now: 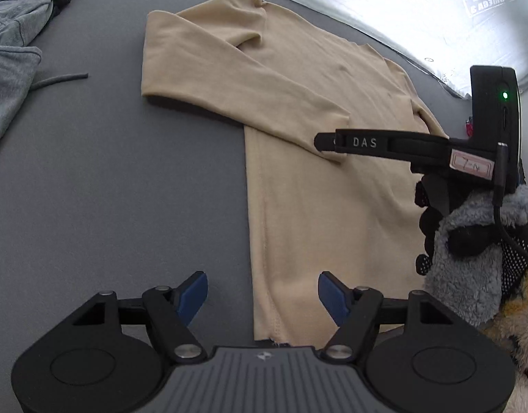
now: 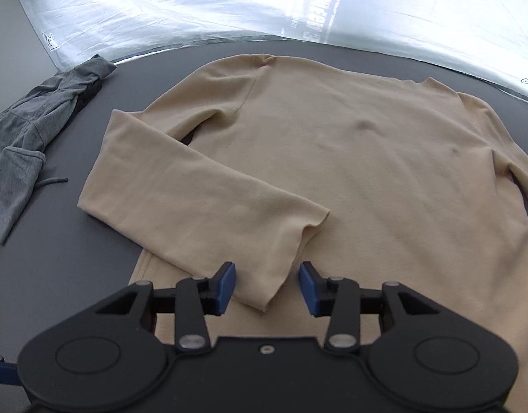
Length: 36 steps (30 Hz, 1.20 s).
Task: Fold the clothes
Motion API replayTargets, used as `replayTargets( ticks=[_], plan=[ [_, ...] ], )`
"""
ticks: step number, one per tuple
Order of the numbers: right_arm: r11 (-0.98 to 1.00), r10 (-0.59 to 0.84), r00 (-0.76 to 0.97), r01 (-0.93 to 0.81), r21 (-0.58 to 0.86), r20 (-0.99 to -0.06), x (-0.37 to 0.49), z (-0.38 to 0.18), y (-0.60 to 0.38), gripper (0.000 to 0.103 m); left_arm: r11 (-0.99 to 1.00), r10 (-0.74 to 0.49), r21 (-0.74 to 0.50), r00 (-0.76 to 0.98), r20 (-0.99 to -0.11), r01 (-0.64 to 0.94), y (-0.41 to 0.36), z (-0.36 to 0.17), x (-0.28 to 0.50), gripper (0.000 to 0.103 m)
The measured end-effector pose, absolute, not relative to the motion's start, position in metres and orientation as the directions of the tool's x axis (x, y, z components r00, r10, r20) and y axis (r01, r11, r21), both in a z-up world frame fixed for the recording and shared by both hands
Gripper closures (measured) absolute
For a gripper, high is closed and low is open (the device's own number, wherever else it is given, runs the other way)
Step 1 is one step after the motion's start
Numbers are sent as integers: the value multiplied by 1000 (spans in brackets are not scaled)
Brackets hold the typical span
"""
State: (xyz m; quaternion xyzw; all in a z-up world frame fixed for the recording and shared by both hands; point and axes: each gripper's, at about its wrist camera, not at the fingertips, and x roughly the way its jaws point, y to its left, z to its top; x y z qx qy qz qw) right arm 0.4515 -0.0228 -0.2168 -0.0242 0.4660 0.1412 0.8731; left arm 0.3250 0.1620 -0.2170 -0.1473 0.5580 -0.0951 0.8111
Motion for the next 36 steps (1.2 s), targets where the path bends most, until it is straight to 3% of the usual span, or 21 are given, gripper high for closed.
replayTargets(
  ticks=[1,3,5,6,9,13,18,22,26,30,36],
  plan=[
    [957,228,528,-277,88,-818,452,-217,-21,71,943,-302,-333,369,-879,-21,159,-218,321,32],
    [953,226,536,-294,71,-814,452,-216,-19,92,952,-270,-305,385,-883,-31,152,-220,317,33],
    [944,216,548,-328,30,-808,453,-213,-16,100,966,-214,-254,409,-887,-47,142,-220,312,42],
    [937,212,556,-350,5,-804,453,-211,-14,100,973,-176,-221,420,-890,-60,137,-219,310,51],
    [916,250,591,-401,-10,-767,455,-194,-25,100,979,-76,-151,435,-897,-139,124,-217,307,99],
    [909,266,652,-415,-41,-710,468,-160,-61,100,963,29,-109,495,-869,-247,107,-199,304,100],
    [932,263,766,-358,-50,-587,493,-101,-144,100,968,100,-56,585,-805,-243,66,-159,298,100],
    [966,187,842,-252,-61,-507,500,-69,-225,100,979,96,-35,609,-787,-199,19,-143,293,100],
    [985,77,872,-141,-97,-484,493,-65,-295,100,993,42,-32,592,-805,-114,-34,-152,291,100],
    [996,-20,833,-30,-82,-552,498,-91,-351,100,999,44,44,525,-850,-13,-75,-186,300,100],
    [997,-74,742,45,-60,-666,507,-144,-380,98,1000,-8,-3,465,-885,10,-79,-206,306,90]
  ],
)
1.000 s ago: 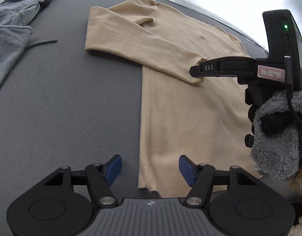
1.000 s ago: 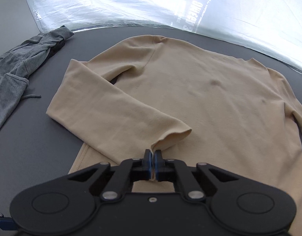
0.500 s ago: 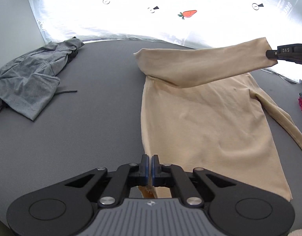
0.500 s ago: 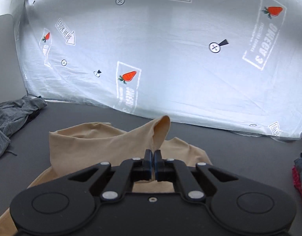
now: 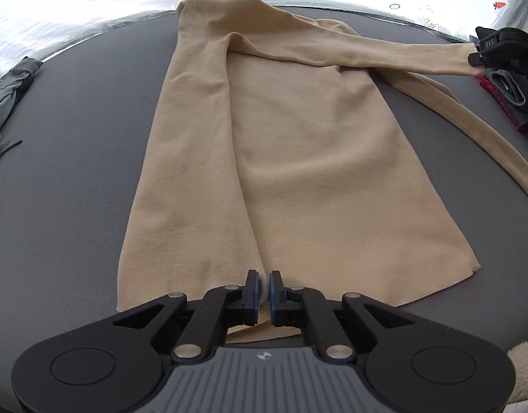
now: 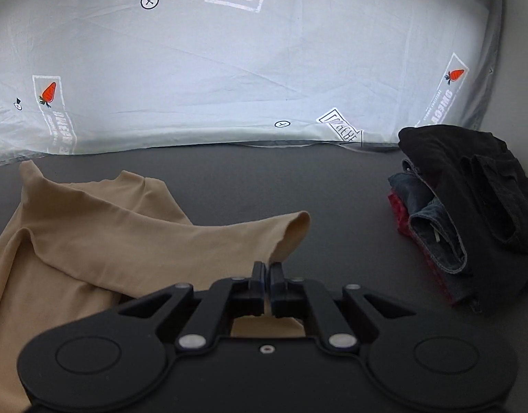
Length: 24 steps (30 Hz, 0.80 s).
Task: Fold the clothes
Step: 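Grasp the other sleeve with the right gripper and fold it across the body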
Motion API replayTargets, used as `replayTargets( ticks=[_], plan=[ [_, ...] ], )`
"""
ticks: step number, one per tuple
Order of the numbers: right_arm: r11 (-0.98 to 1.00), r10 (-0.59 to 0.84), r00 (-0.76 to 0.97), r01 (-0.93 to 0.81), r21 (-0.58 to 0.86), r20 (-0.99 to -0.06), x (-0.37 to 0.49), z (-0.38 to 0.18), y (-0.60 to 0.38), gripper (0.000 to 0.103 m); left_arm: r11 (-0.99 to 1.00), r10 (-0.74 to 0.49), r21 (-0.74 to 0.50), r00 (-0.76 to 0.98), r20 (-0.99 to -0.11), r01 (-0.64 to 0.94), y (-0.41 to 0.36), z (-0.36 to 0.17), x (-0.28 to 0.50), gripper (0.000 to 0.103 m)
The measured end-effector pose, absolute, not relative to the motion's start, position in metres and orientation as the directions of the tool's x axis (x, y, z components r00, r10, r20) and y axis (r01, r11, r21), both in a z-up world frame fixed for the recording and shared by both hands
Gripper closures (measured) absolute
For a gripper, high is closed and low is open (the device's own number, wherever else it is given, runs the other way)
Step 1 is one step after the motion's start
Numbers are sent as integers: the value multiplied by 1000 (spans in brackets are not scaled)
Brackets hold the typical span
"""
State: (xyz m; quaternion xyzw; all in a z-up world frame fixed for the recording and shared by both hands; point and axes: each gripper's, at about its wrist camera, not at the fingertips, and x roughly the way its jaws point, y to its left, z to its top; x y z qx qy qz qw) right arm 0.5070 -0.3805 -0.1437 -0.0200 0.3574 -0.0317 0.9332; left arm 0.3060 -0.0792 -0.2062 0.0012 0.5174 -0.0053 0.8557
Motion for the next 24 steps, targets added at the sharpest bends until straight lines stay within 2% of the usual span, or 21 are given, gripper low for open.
replayTargets(
  ticks=[2,4,6,7,9,12,15,18,22,23,24],
  plan=[
    [997,-82,716,62,-55,-693,506,-153,-382,96,1000,-19,-14,487,-873,14,-76,-197,301,78],
    [996,-89,714,64,-62,-695,498,-152,-378,87,1000,-20,-20,510,-860,5,-71,-188,295,70],
    [999,-39,728,33,-21,-684,477,-146,-364,61,999,14,-14,530,-848,-50,-58,-180,288,66],
    [1000,7,730,2,12,-683,468,-143,-357,59,996,38,-9,533,-845,-86,-52,-179,287,66],
    [993,120,697,-68,101,-707,452,-141,-335,59,988,82,0,522,-849,-156,-35,-180,283,65],
    [918,391,563,-184,351,-728,420,-155,-295,61,977,131,26,495,-859,-213,-16,-188,281,65],
    [807,590,382,-243,539,-711,386,-179,-249,65,975,85,-23,471,-878,-219,1,-199,279,66],
    [789,607,252,-305,534,-753,358,-195,-205,67,983,30,-58,458,-888,-176,7,-206,279,66],
    [790,600,217,-311,529,-770,341,-206,-180,67,984,-17,-96,465,-885,-147,18,-213,280,66],
    [795,594,220,-311,521,-774,338,-207,-175,69,981,-37,-121,468,-883,-149,22,-216,280,66],
    [799,586,225,-322,508,-778,334,-209,-169,76,976,-62,-153,475,-878,-156,27,-218,280,66]
  ],
)
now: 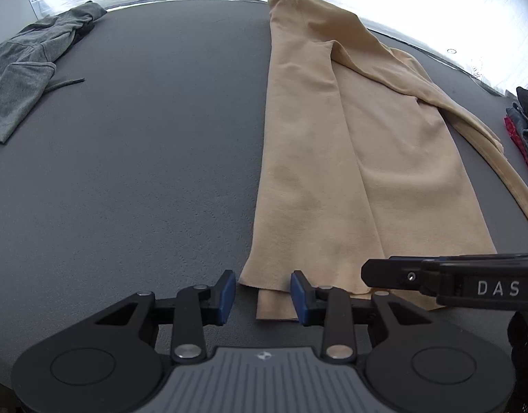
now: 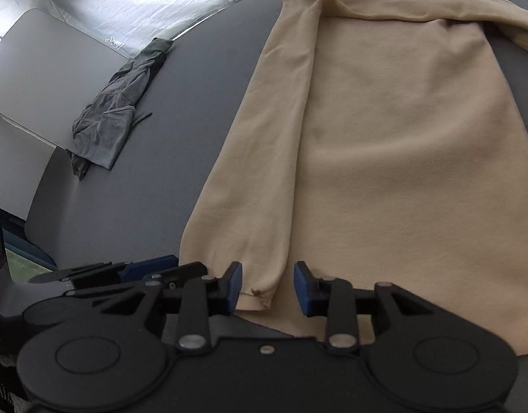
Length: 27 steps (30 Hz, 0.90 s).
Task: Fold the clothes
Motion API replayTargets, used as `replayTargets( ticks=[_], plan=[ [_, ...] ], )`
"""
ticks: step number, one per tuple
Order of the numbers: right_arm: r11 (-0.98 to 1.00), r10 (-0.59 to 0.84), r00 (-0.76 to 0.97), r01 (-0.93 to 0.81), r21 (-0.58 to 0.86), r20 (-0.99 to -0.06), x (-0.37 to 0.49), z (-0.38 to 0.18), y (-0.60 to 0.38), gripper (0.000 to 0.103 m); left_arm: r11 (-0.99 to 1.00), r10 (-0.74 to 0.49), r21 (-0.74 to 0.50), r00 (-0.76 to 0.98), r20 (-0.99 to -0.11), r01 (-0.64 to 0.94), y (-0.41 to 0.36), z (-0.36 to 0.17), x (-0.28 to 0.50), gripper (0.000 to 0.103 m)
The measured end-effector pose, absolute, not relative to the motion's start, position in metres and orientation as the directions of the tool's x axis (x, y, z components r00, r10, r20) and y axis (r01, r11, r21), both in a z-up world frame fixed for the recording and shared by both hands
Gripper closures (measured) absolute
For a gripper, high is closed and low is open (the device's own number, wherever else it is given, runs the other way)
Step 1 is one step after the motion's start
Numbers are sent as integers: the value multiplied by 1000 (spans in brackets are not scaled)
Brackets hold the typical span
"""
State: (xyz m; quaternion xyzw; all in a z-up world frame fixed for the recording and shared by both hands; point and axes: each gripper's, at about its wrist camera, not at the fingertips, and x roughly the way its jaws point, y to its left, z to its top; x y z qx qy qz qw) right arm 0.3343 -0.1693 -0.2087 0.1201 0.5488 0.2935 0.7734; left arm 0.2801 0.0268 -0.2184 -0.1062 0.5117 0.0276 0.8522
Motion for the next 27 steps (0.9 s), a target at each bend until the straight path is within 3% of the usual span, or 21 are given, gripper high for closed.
replayTargets(
  ticks=[1,2,5,11,13,15,19,21,27],
  plan=[
    [805,575,242,-337,488,-782,332,-209,-166,84,966,-89,-194,486,-870,-170,33,-221,279,66],
    [811,564,258,-351,468,-784,330,-208,-164,99,957,-112,-227,496,-861,-178,37,-221,278,67],
    [824,548,289,-345,449,-785,325,-204,-167,100,953,-149,-259,506,-850,-156,43,-218,275,80],
    [863,478,299,-334,379,-826,324,-194,-176,99,963,-162,-240,450,-878,-122,47,-217,272,76],
    [862,476,310,-353,365,-823,323,-184,-178,88,971,-114,-198,474,-873,-132,51,-208,278,60],
    [864,476,370,-364,347,-798,322,-169,-187,54,975,-77,-169,498,-864,-144,55,-199,285,57],
    [902,430,504,-277,331,-749,339,-146,-218,51,964,-84,-204,537,-839,-168,71,-186,309,51],
    [917,393,563,-183,354,-727,357,-143,-241,43,964,-80,-204,547,-833,-170,74,-182,327,48],
    [899,211,670,153,411,-712,411,-150,-323,34,982,-21,-130,600,-800,-139,72,-169,394,48]
  ],
)
